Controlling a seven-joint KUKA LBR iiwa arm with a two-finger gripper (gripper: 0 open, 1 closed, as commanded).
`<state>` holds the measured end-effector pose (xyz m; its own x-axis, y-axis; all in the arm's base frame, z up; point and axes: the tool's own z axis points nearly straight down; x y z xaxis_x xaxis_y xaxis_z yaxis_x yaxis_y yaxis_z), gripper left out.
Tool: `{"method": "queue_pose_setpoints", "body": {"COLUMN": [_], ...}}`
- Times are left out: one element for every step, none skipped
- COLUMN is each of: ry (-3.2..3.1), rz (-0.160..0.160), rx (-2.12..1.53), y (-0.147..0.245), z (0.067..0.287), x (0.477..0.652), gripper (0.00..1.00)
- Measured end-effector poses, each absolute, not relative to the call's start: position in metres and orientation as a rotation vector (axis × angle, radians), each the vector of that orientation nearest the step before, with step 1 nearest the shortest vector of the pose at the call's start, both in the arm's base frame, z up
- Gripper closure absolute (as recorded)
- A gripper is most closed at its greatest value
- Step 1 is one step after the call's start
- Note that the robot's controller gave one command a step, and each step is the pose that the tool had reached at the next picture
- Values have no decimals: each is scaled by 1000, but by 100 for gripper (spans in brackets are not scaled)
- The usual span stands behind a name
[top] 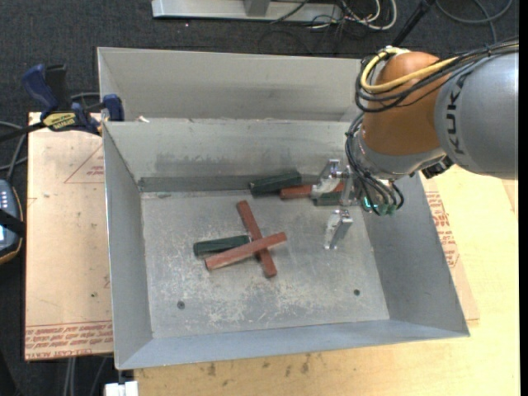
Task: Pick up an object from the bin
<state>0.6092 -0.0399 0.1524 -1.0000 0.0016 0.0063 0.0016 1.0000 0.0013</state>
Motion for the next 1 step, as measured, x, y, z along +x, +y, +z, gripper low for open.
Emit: {"method": "queue_pose_setpoints", "body": {"ry": [-3143], "rz": [-1], "rx": [-1], "y": [-40], "z": [157], "x": [611], "gripper": [0]}}
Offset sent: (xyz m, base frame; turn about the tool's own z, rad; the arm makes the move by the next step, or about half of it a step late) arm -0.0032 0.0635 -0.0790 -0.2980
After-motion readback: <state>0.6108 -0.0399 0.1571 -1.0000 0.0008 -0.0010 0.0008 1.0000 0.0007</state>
